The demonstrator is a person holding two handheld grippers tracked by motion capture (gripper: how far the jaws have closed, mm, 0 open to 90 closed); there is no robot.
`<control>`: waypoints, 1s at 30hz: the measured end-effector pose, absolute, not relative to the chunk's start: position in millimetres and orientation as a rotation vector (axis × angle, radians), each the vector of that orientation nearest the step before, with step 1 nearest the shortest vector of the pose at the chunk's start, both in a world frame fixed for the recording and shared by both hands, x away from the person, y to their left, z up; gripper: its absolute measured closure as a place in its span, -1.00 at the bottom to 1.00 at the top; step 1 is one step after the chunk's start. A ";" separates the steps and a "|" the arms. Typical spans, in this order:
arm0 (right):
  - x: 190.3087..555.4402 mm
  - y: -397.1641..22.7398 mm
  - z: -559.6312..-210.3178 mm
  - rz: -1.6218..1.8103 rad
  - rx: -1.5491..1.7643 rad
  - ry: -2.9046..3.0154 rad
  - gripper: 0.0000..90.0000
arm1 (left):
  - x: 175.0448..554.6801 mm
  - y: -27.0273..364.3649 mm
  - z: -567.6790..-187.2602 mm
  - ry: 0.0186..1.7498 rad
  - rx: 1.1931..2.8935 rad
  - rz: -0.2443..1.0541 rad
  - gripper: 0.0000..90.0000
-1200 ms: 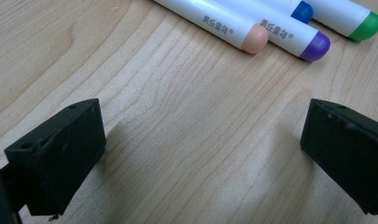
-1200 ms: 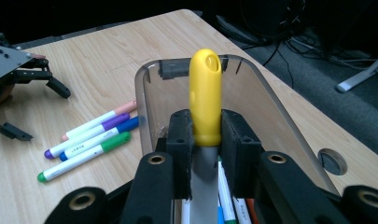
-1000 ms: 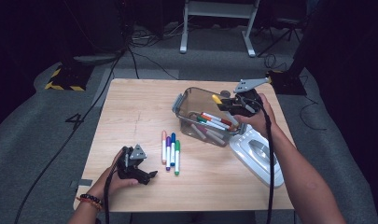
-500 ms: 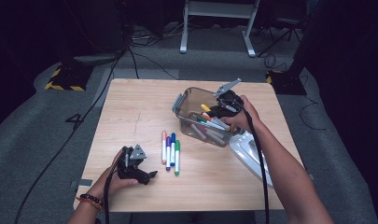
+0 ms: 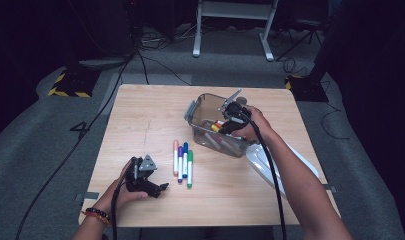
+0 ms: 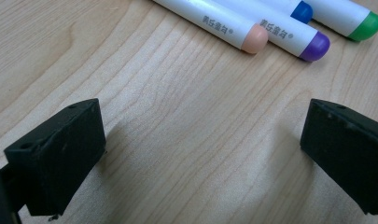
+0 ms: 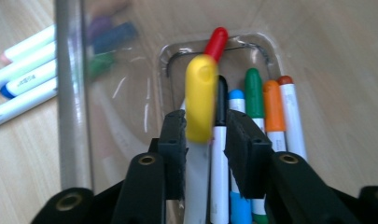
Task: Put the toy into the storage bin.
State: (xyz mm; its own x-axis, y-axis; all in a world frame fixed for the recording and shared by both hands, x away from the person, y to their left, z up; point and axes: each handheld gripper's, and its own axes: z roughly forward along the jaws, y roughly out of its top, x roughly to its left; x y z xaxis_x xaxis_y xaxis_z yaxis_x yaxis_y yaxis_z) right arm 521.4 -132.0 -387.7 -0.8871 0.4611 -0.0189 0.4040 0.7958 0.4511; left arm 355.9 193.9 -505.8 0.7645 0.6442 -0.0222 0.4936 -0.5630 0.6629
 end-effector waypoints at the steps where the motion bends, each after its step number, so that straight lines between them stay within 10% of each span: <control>1: 521.0 -133.9 -386.5 0.705 0.696 2.838 0.47 | 356.0 194.0 -505.8 0.845 2.287 0.292 -1.00; 16: 484.7 -164.8 -354.9 1.100 0.692 2.544 -0.40 | 355.9 193.9 -505.8 0.846 2.287 0.292 -1.00; 30: 401.1 -174.1 -339.6 1.259 0.582 2.419 -0.36 | 355.4 193.8 -505.6 0.848 2.288 0.300 -0.99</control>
